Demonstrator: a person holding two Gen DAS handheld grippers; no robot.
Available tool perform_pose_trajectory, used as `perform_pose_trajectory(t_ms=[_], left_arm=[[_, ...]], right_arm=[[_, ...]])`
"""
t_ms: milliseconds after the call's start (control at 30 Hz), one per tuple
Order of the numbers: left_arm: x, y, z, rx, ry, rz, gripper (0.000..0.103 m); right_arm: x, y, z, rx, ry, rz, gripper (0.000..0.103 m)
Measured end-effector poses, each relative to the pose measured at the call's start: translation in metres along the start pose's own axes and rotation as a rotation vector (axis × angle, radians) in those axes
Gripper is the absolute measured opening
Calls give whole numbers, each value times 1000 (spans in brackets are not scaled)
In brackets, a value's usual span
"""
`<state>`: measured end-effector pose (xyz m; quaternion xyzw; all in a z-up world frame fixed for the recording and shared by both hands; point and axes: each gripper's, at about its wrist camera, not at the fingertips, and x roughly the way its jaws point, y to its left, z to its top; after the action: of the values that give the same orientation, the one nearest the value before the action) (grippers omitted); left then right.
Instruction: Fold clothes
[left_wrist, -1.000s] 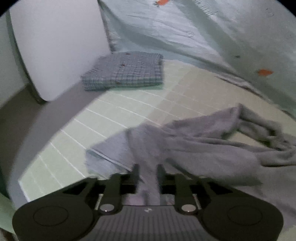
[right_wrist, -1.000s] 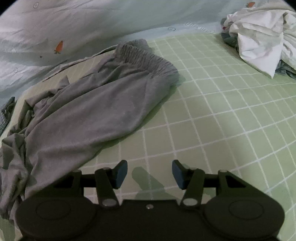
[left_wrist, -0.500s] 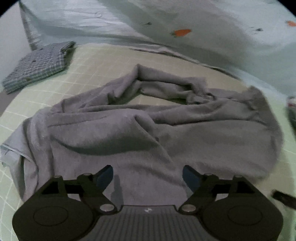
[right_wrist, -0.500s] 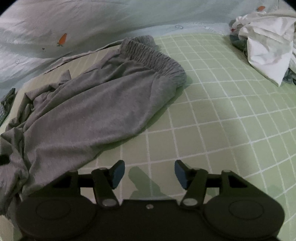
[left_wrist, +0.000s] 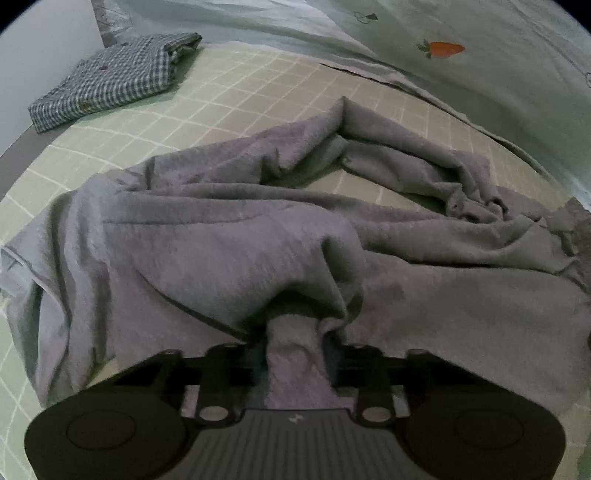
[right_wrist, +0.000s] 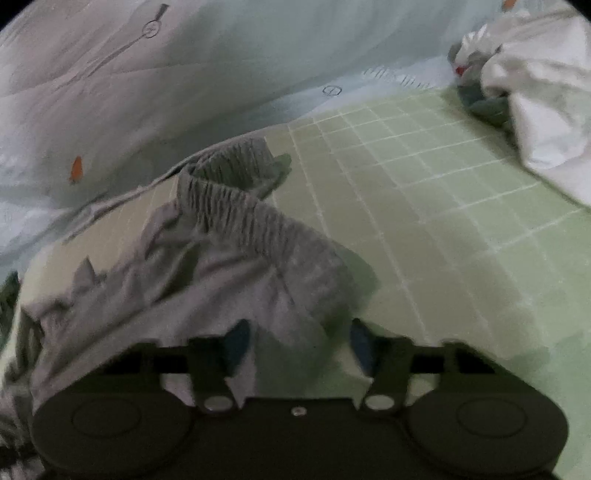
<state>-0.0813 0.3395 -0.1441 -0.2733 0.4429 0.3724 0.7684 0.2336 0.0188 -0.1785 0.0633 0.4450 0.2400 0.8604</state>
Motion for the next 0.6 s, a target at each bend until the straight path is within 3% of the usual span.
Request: perform_pose_trajectory(t_ms=[67, 100, 133, 267, 367, 500, 600], left_arm=[[1, 0, 5, -2, 0, -2, 23], [1, -2, 7, 2, -1, -2, 21], [1, -5, 10, 10, -5, -2, 21], [-10, -24, 20, 52, -44, -56, 19], [-23, -41, 25, 96, -68, -114, 19], [-35, -53, 19, 157, -72, -142, 18], [-39, -42, 9, 180, -67, -102, 18]], right_arm=[[8, 1, 7, 1, -6, 9, 13], [9, 0, 9, -10, -15, -5, 13], [7, -3, 10, -22, -35, -29, 5], [-25, -27, 13, -35, -154, -173, 5], [-65, -65, 11, -12, -228, -337, 4], [-111, -120, -5, 57, -242, -533, 5], [-139, -151, -23, 123, -234, -636, 5]])
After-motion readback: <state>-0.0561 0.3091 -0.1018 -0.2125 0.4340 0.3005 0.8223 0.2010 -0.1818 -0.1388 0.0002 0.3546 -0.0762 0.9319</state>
